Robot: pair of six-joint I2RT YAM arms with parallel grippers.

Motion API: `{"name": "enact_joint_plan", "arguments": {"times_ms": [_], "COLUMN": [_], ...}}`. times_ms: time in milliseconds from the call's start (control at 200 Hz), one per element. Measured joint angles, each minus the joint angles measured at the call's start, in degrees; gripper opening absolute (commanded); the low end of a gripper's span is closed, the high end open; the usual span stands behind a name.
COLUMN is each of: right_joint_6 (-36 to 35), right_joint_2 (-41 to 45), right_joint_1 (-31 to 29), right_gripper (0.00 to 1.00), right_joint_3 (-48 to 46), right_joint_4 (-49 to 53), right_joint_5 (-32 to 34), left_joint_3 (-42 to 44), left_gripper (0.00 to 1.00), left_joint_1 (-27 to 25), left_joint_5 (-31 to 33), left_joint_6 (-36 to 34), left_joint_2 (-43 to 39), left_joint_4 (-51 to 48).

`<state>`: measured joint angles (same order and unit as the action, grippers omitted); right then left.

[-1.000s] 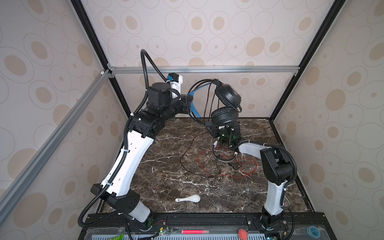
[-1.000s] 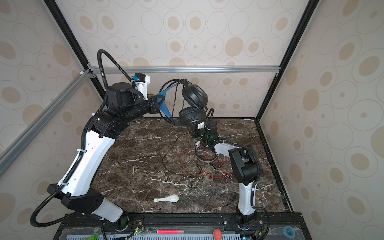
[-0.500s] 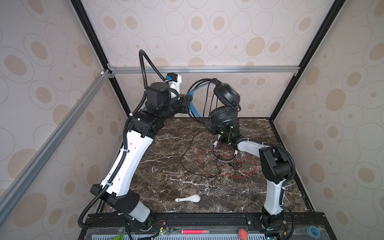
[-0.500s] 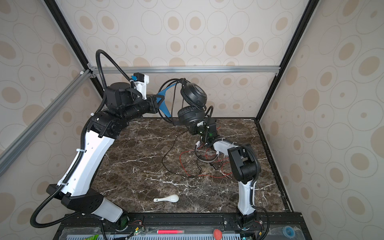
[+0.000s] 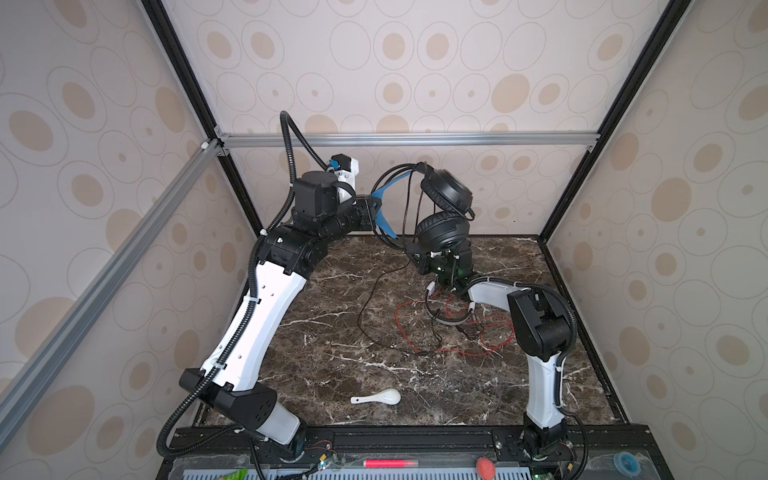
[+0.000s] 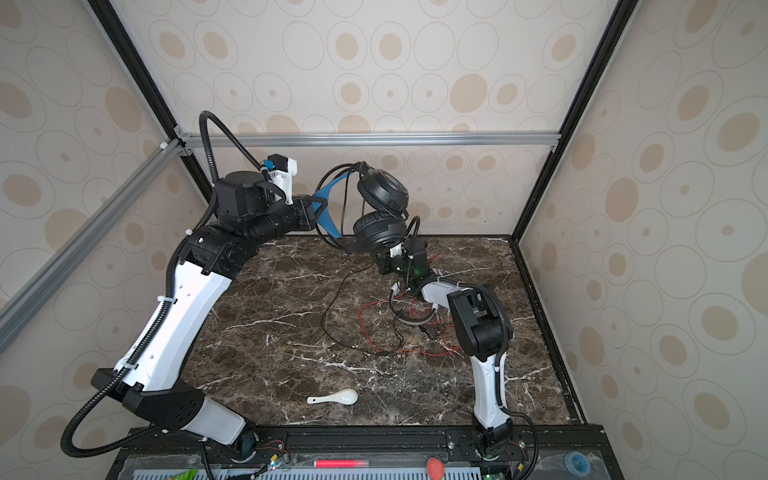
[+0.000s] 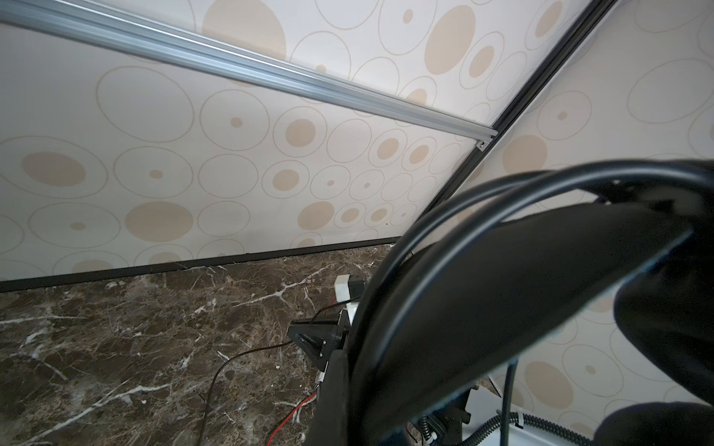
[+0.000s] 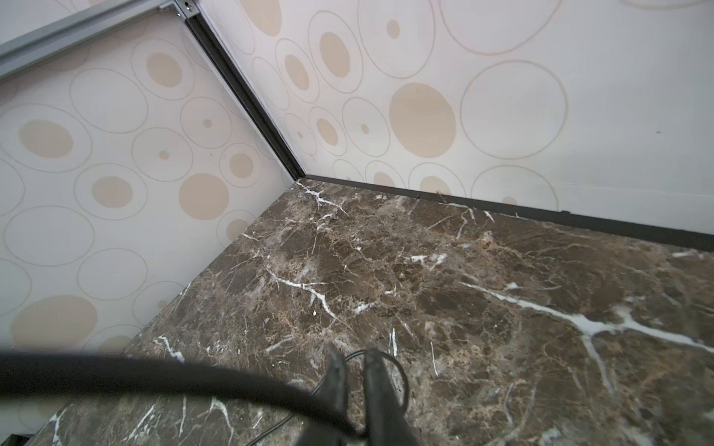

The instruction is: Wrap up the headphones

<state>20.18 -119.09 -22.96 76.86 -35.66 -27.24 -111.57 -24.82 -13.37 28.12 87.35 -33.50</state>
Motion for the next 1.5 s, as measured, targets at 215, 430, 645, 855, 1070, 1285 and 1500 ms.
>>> {"name": "enact_joint_plan", "arguments": {"times_ms": [215, 430, 645, 855, 1070, 1285, 1500], "right_joint_6": [-2.36, -6.80, -10.32, -14.12, -16.55, -17.90, -19.21], "right_joint_2": [0.96, 6.73, 16.57, 25.79, 29.64, 29.64, 31.19], "right_joint_1": [-1.84, -5.81, -10.47, -17.29, -26.51, -34.47, -36.83], "right_gripper": [0.00, 0.00, 0.00, 0.00, 0.00, 0.00, 0.00], "right_joint_3": [-1.11, -4.68, -10.40, -11.67, -10.25, -2.97, -1.68], "right_joint_4": [2.40, 8.90, 16.35, 26.99, 39.23, 53.33, 57.94], "right_joint_5": [0.96, 4.20, 10.60, 18.60, 27.52, 34.40, 36.48], "left_joint_3": [2.93, 3.28, 3.26, 4.31, 14.73, 20.09, 21.24], "left_gripper": [0.00, 0.00, 0.00, 0.00, 0.00, 0.00, 0.00], "left_joint_1": [0.02, 0.02, 0.15, 2.01, 4.79, 5.92, 6.43], "left_joint_5": [5.14, 9.86, 14.60, 19.93, 20.63, 21.94, 23.98], "left_joint_6": [3.89, 5.95, 6.51, 6.38, 7.63, 8.70, 8.11], "left_joint_2": [-2.91, -4.76, -4.76, -5.18, -9.97, -11.52, -11.06], "left_joint_4": [1.68, 2.99, 4.33, 5.05, 9.68, 12.39, 14.53]}}
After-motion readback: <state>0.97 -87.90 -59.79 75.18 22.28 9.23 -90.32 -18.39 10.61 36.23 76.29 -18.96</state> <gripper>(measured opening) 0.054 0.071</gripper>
